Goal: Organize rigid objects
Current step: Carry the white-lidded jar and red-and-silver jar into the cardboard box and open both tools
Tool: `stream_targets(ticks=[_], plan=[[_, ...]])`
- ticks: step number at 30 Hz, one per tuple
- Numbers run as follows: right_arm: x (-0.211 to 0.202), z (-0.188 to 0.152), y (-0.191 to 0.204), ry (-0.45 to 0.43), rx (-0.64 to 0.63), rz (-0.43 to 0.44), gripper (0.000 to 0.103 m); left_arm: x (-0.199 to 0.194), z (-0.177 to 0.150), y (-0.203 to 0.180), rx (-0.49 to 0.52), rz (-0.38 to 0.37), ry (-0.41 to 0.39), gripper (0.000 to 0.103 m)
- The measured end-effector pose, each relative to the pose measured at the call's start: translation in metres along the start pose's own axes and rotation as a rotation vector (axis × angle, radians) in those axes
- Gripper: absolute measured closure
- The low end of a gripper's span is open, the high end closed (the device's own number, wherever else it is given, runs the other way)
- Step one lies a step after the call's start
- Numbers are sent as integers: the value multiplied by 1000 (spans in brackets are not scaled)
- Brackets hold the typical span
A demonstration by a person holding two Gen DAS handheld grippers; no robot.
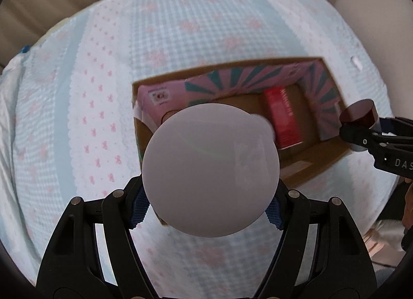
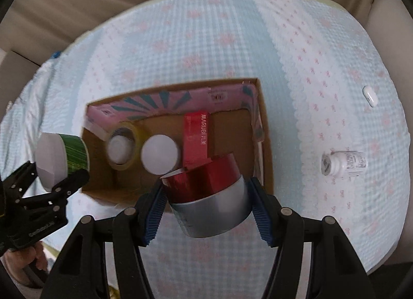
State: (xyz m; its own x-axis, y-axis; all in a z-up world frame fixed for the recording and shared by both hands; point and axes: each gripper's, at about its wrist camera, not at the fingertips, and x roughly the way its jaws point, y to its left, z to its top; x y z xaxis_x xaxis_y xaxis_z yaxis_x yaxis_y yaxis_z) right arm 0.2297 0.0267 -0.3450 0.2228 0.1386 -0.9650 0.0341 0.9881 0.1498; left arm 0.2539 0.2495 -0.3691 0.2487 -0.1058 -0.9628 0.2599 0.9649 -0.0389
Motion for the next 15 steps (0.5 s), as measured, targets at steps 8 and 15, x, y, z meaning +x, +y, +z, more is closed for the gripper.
stream_targets(ticks=[8,15], plan=[[62,-4,-1,29,-25,-116,45,42,-3,12,1,13,46,33],[83,-5,-8,74,4,-125,45,53,-7,11,-1,3,64,33]])
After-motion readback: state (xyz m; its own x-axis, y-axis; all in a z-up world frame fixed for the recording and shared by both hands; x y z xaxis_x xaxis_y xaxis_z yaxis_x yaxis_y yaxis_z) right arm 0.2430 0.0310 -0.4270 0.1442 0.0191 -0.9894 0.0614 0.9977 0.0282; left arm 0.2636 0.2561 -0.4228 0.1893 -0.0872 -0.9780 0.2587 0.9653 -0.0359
